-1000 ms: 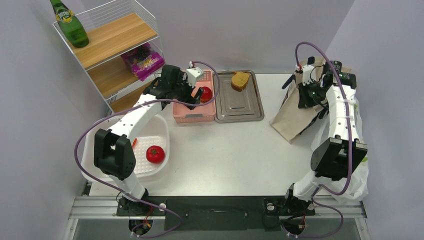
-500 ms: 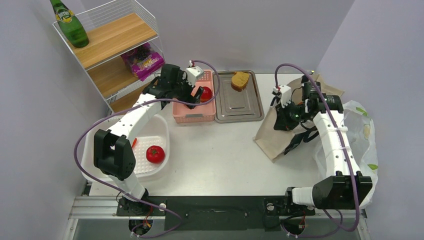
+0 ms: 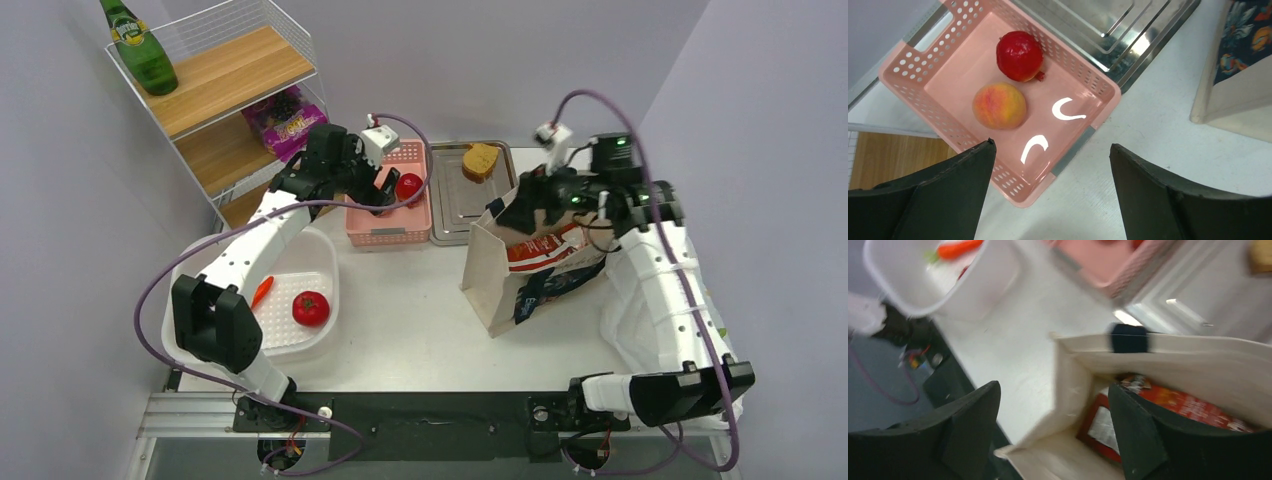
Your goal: Untie the knot of the grocery bags and take out the mixed food
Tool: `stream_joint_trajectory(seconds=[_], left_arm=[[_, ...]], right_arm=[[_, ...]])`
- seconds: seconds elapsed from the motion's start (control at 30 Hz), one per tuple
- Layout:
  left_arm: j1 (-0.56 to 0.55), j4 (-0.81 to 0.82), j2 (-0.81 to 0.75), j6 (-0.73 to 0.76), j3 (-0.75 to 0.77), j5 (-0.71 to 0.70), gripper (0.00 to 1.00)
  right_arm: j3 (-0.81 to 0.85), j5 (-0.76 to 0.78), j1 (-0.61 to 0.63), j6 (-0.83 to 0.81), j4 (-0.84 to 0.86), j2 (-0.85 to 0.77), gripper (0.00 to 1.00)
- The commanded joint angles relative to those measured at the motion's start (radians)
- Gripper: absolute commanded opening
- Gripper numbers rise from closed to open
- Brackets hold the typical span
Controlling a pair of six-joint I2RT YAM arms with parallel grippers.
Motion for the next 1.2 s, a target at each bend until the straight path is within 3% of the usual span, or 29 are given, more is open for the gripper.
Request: stream_joint_trajectory(seconds=[0.0,0.13,0.2,0.27,0.43,0.6,0.67,0.73,0.8,0.83,0.87,1.03,1.17], left_arm=[[0.009,0.043,-0.091,-0.029,0.059,0.147,0.83],[-0.048,0.041,-0.103,0.034,0.08,0.256,0.83],[-0.125,0.015,-0.103,0.108,0.092,0.246,0.83],[-0.184,-0.008,-0.107,0.186,0.09,0.217,0.83],[-0.27,-0.017,-0.138,0.293,0.044,0.197,0.83],[-0.3,-0.01,-0.163,0.305,0.013,0.21,0.83],[-0.302,-0.008,-0.175,0.307,0.002,0.199,0.83],[-0.302,0.002,-0.19,0.303,-0.014,0.186,0.83],[-0.302,0.01,-0.209,0.293,-0.028,0.182,0.83],[-0.302,0.013,-0.221,0.288,-0.032,0.185,0.83],[-0.302,0.02,-0.227,0.276,-0.036,0.19,0.82],[-0.305,0.086,-0.281,0.223,-0.057,0.234,0.75],[-0.329,0.126,-0.303,0.23,-0.052,0.263,0.62]], right_arm=[[0.168,-0.006,-0.258,-0.091,-0.117,0.026,0.76],[0.25,0.263,-0.448,-0.157,-0.166,0.073,0.76],[0.254,0.455,-0.479,-0.2,-0.165,0.087,0.77],[0.253,0.544,-0.496,-0.226,-0.157,0.103,0.78],[0.237,0.647,-0.51,-0.328,-0.135,0.162,0.8],[0.269,0.58,-0.516,-0.368,-0.158,0.26,0.78],[0.293,0.572,-0.513,-0.378,-0.182,0.326,0.72],[0.314,0.557,-0.515,-0.389,-0.191,0.358,0.6],[0.343,0.514,-0.516,-0.394,-0.217,0.376,0.31],[0.373,0.488,-0.515,-0.401,-0.237,0.379,0.09],[0.385,0.418,-0.514,-0.406,-0.276,0.375,0.03],[0.302,0.188,-0.458,-0.414,-0.28,0.235,0.0],[0.158,0.166,-0.365,-0.353,-0.154,0.062,0.0]])
